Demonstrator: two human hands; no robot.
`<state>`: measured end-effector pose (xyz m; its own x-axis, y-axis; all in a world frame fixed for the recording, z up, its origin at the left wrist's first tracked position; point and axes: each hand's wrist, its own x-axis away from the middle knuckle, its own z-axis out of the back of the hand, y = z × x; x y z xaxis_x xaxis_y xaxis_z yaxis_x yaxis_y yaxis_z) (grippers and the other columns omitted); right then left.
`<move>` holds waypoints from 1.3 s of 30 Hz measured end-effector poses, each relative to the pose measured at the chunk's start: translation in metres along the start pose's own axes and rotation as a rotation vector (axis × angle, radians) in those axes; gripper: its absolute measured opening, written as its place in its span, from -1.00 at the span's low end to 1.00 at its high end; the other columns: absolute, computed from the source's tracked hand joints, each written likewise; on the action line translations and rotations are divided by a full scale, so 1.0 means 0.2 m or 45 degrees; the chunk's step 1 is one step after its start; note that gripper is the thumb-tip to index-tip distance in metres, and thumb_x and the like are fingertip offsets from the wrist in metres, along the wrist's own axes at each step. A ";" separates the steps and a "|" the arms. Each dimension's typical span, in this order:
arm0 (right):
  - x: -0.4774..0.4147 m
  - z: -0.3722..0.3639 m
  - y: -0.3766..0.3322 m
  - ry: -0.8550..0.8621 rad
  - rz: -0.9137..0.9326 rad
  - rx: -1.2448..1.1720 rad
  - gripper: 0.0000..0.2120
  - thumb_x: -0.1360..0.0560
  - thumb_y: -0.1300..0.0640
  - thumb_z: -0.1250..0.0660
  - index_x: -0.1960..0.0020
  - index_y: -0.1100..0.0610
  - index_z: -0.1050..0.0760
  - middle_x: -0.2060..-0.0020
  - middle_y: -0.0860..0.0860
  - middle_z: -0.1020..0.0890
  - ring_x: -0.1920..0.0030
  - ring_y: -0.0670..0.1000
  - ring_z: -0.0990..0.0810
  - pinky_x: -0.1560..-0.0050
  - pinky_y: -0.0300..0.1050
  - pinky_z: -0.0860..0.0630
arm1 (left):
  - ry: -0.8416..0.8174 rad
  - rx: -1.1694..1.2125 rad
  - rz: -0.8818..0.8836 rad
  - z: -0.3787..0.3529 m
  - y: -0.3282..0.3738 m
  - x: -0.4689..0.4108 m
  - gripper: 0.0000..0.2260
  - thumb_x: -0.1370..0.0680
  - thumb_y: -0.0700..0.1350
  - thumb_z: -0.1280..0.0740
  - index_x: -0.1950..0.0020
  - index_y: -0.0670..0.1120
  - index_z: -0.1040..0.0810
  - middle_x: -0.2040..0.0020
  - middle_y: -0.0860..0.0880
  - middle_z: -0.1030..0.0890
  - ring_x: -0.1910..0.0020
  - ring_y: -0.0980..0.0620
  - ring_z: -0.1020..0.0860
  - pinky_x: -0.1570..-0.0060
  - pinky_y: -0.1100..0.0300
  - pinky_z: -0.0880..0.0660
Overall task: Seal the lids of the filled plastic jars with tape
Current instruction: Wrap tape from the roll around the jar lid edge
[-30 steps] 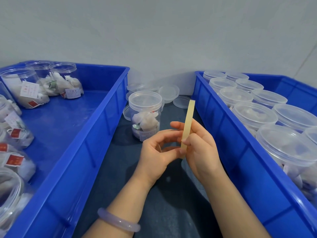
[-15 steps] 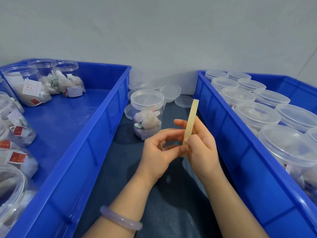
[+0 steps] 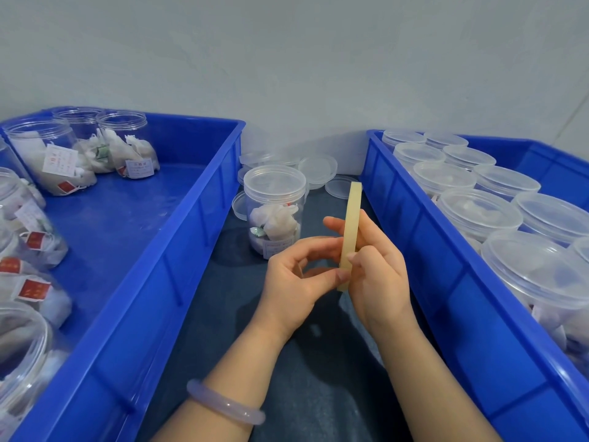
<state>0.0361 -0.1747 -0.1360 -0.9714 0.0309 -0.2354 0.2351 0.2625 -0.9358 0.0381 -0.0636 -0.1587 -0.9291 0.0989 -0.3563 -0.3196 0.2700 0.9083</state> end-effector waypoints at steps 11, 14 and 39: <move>0.00 -0.01 -0.03 0.033 -0.084 -0.173 -0.37 -0.31 0.56 0.05 -0.14 0.09 -0.52 0.00 0.06 -0.65 0.16 0.13 -0.63 0.21 0.13 -0.54 | 0.008 -0.095 -0.051 -0.02 -0.02 0.00 -0.58 -0.35 -0.48 -0.44 -0.05 -0.04 -0.60 0.00 -0.01 -0.67 -0.05 0.06 -0.62 0.04 0.22 -0.57; 0.01 -0.01 -0.06 -0.057 -0.137 -0.299 -0.38 -0.21 0.29 -0.03 -0.26 0.31 -0.42 -0.10 0.17 -0.59 0.09 0.11 -0.59 0.07 0.13 -0.52 | 0.043 -0.302 -0.227 -0.02 0.00 0.01 -0.48 -0.34 -0.38 -0.46 -0.20 0.04 -0.53 -0.11 0.03 -0.59 -0.08 0.10 -0.60 0.04 0.23 -0.57; 0.04 -0.03 -0.06 -0.166 -0.238 -0.091 -0.42 -0.50 0.12 -0.03 -0.52 0.13 -0.13 -0.39 0.07 -0.42 -0.35 -0.02 -0.41 -0.16 -0.25 -0.44 | -0.038 -1.064 -0.733 0.06 0.03 -0.01 -0.95 -0.40 -0.31 -0.42 0.18 -0.24 -0.57 0.12 -0.09 -0.50 0.09 0.03 -0.48 0.00 0.26 -0.44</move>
<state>0.0261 -0.1715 -0.1241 -0.9844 -0.1479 -0.0957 0.0440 0.3197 -0.9465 0.0391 -0.0512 -0.1549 -0.5915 0.1922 -0.7831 -0.7557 -0.4709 0.4552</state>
